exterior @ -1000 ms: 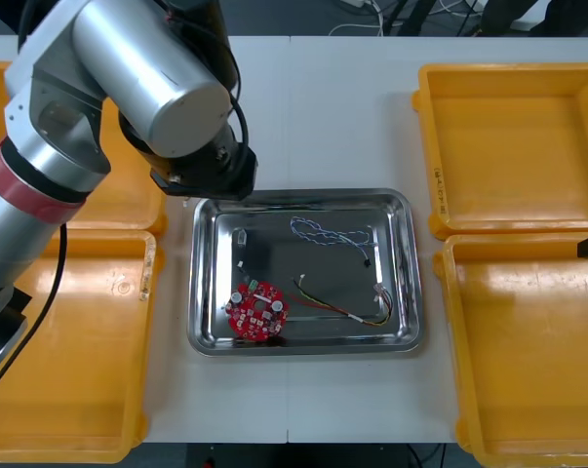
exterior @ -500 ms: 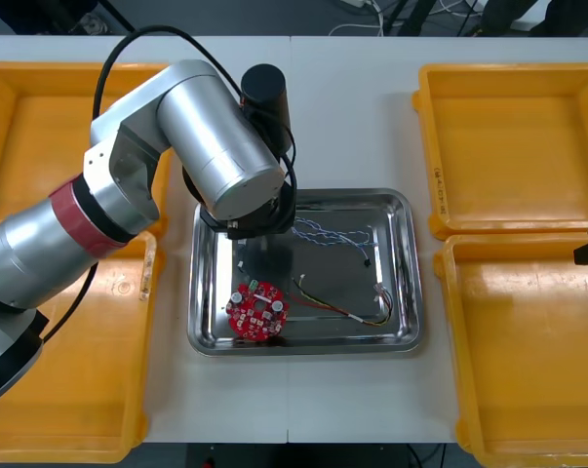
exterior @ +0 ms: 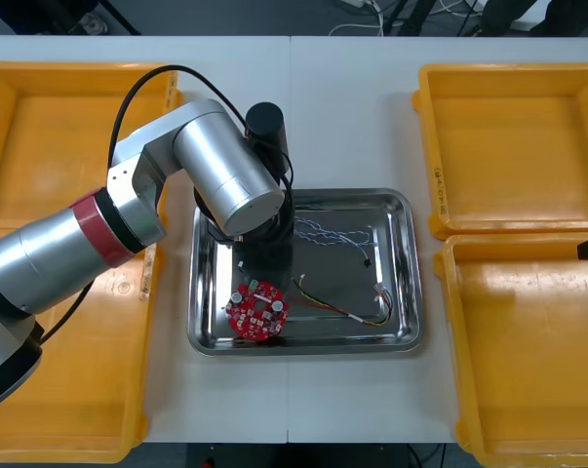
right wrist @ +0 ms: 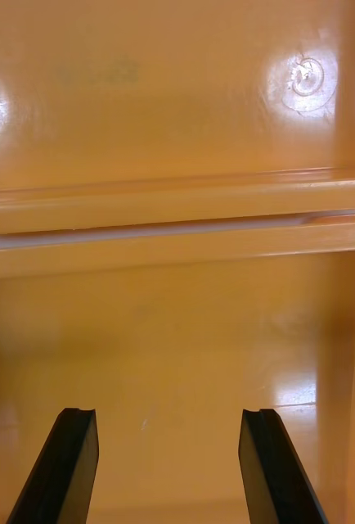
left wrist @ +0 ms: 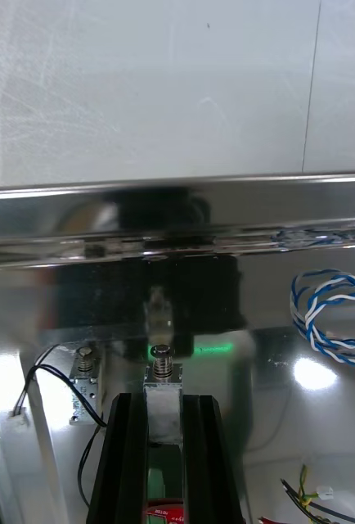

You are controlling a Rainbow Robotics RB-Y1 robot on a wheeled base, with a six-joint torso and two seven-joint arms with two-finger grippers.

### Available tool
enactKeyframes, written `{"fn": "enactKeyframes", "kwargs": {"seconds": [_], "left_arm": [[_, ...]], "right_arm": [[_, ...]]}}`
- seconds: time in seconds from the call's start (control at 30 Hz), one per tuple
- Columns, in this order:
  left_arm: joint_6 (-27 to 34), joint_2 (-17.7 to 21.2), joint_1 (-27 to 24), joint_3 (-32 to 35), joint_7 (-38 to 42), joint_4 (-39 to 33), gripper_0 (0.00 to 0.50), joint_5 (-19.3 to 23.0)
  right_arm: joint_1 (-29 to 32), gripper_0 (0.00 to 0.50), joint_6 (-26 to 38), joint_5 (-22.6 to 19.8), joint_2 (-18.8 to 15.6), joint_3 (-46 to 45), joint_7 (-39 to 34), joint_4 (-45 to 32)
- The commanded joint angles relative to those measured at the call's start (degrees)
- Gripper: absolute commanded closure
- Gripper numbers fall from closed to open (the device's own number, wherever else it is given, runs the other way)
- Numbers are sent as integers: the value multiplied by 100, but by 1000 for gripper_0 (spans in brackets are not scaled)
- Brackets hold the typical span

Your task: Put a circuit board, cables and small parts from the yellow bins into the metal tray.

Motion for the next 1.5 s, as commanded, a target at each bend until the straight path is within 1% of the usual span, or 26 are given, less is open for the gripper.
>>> {"fn": "enactKeyframes", "kwargs": {"seconds": [0.03,0.4,0.43,0.47,0.5,0.53,0.6,0.63,0.67,0.73,0.77,1.0,1.1,1.17,1.27,1.37,1.5], "left_arm": [[-78,-118,-245,-107,84,-54,500,87],[-78,-118,-227,-107,49,-54,497,130],[-78,-118,-227,-98,49,-54,395,130],[-78,-118,-227,-107,40,-54,343,130],[-78,-118,-227,-107,40,-54,245,139],[-78,-118,-227,-98,40,-54,169,139],[-87,-118,-227,-107,40,-54,130,139],[-96,-118,-227,-98,58,-54,93,157],[-96,-118,-227,-98,58,-54,43,166],[-96,-109,-227,-107,58,-54,8,174],[-96,-109,-218,-98,67,-54,1,174],[-96,-65,-227,-98,23,-54,0,236],[-52,5,-253,-1,-47,-160,0,245],[97,41,-306,139,-127,-265,0,262],[502,58,-412,526,-364,-379,0,456],[1012,93,-561,1053,-540,-520,0,675],[1495,155,-675,1493,-619,-669,0,781]], "right_arm": [[57,0,-55,34,-274,-208,273,-16],[145,0,33,-89,-274,-208,211,-16],[136,0,59,-89,-274,-208,203,-25],[145,0,77,-89,-274,-208,203,-25],[145,0,112,-89,-274,-208,194,-16],[145,0,147,-89,-274,-208,194,-16],[145,0,191,-98,-274,-208,194,-16],[145,0,218,-98,-274,-208,194,-25],[145,0,226,-116,-274,-208,185,-16],[136,0,253,-124,-274,-208,176,-16],[145,0,262,-133,-274,-208,167,-25],[145,0,288,-142,-274,-208,159,-16],[145,0,314,-133,-274,-208,141,-25],[145,0,332,-124,-274,-208,123,-16],[145,0,332,-124,-274,-208,123,-16],[145,0,332,-124,-274,-208,123,-16],[145,0,332,-124,-274,-208,123,-16]]}}
